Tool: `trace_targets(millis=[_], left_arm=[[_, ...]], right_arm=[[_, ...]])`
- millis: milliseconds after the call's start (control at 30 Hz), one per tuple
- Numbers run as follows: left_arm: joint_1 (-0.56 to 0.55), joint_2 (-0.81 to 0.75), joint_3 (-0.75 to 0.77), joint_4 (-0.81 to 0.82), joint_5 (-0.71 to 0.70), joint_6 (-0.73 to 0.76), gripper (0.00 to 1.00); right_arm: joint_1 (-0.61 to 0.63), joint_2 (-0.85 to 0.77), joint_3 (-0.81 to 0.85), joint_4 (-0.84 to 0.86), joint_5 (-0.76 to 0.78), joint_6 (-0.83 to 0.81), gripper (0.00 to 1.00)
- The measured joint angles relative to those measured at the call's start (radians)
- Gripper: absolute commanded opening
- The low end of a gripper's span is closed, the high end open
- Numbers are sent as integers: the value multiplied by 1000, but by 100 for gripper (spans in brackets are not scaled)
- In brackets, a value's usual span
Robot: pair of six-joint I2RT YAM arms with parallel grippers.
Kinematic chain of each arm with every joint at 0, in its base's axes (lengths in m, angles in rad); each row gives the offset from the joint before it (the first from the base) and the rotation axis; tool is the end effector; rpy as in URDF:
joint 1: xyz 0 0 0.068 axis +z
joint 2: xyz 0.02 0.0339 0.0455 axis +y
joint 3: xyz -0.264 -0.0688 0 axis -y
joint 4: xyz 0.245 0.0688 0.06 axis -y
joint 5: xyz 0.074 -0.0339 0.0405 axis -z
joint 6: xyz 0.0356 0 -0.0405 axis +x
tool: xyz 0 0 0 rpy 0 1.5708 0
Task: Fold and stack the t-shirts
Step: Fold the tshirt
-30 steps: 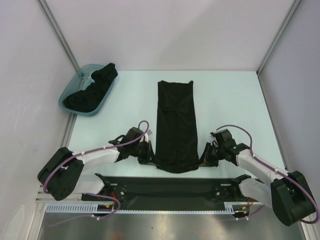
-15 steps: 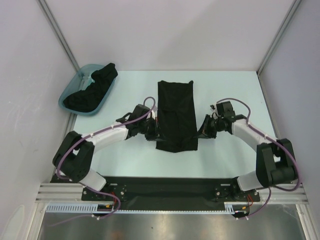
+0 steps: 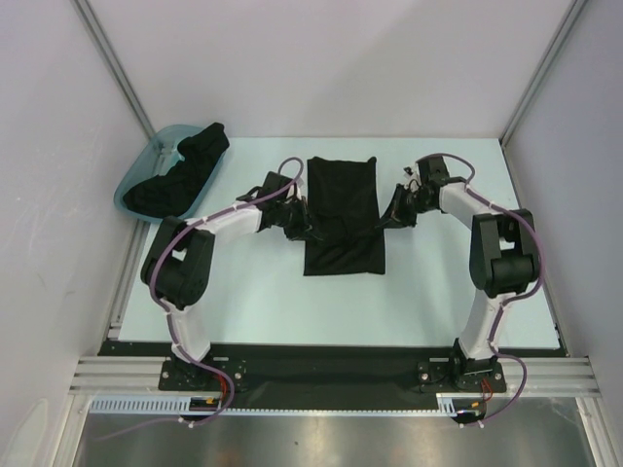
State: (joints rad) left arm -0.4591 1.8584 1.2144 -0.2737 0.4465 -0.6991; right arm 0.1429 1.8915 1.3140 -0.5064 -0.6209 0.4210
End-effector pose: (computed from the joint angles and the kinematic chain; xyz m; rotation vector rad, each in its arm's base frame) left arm 0.3440 -0.1872 0.1833 -0.1153 2.6633 -0.9977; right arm 0.3825 0.0760 0.1896 0.1595 2.6767 1.0084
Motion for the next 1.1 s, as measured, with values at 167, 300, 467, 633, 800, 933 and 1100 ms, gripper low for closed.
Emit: trace_targets(millis=[167,300,467,633,800,933,1100], left_arm=[[25,51,68,-17,1,0,1],[42,69,100,-23,1,-1,1],[67,96,112,-28,-2,-8,0],[77,128,133,-37,-2,-9,0],[78,171,180,-43,-1,-8,0],[82,199,201,-58,1,-7,10],[85,202,217,-94,-39,14,42]], right_arm=[[-11,91,106,-20,-23,-8,0],[-11,126,142,-32,-34,-9,0],[-11,162,168,-49,-43,-13,0],[-11,182,170,-57,-43,-13,0],[-11,199,190,-61,-43,-13,4],[-11,207,206,-65,-42,-12,20],[-12,212,244,-89,-33,-18,49]])
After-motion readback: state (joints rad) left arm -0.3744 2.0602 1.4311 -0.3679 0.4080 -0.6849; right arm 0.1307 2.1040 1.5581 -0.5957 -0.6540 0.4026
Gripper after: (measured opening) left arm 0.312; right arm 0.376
